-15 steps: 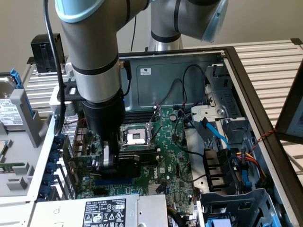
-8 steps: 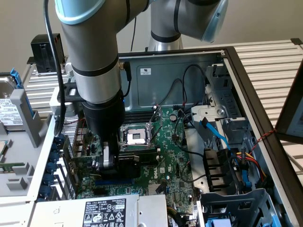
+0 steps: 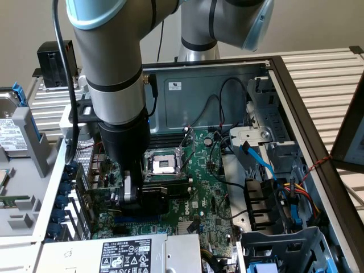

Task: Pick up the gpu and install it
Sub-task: 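Insert the gpu into the slot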

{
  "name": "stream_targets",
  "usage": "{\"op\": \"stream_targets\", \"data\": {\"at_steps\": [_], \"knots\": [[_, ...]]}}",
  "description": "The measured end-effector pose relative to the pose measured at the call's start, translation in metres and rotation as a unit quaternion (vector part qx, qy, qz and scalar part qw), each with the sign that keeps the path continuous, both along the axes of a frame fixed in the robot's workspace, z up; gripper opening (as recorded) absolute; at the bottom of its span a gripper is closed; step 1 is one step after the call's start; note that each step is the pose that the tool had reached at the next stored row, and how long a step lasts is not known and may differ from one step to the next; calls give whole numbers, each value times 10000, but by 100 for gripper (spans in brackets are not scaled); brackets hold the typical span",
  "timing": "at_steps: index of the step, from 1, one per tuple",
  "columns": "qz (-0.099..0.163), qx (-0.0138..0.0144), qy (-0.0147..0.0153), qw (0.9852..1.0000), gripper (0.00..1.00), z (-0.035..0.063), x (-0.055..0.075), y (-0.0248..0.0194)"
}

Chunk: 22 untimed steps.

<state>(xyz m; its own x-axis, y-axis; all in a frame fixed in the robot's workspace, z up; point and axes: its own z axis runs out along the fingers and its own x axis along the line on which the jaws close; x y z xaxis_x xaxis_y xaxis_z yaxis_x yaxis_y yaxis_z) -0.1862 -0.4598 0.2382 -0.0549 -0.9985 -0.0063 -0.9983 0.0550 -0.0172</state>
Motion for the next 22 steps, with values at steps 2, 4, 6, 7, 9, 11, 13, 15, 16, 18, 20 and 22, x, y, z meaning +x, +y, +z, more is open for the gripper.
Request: {"op": "stream_targets", "data": {"at_steps": [2,4,6,7,9,11,13,15,16,18,20,22], "knots": [[0,0,0,10000,28,0,0,0],[0,0,0,10000,28,0,0,0],[0,0,0,10000,28,0,0,0],[0,0,0,10000,28,0,0,0],[0,0,0,10000,28,-1,0,0],[1,0,0,10000,28,-1,0,0],[2,1,3,10000,28,-3,0,-2],[3,1,6,10000,28,-3,0,-3],[5,1,8,10000,28,-2,0,-4],[10,0,12,10000,28,-2,0,-5],[12,0,16,10000,28,-2,1,-6],[13,0,17,10000,28,-2,4,-5]]}}
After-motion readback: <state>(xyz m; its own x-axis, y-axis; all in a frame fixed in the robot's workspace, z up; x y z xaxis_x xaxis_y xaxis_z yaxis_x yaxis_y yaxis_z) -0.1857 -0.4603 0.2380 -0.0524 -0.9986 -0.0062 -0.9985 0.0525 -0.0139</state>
